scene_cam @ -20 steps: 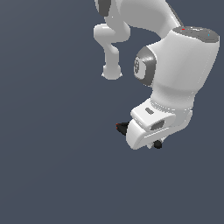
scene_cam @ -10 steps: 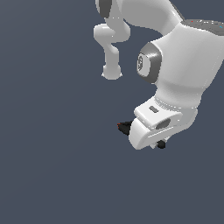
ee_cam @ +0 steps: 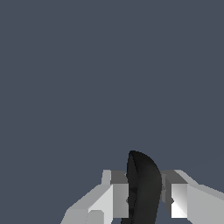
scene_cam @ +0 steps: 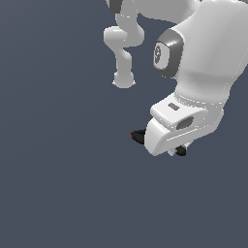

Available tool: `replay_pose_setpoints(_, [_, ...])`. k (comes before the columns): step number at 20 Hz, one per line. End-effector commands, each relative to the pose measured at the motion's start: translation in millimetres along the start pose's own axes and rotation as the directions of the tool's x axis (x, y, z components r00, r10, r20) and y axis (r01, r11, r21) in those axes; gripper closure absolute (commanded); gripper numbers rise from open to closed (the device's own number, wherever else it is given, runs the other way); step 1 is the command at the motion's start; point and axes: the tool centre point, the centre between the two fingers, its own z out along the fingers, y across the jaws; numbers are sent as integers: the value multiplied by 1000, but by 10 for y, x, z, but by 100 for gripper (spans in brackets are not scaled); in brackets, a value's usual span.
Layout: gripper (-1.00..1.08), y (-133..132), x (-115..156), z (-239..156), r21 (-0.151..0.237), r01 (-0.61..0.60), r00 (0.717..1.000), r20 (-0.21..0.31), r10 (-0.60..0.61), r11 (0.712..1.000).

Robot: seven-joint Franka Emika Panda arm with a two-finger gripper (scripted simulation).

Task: Pick up the object and move it to a goal position.

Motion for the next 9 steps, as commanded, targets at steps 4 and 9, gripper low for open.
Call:
replay_pose_setpoints(4, [108,-22,-17,-352,-1,0,1000,-5,0,1000])
replay_pose_setpoints(9, [108,-31,-24,-464,-1,0,1000,-5,0,1000])
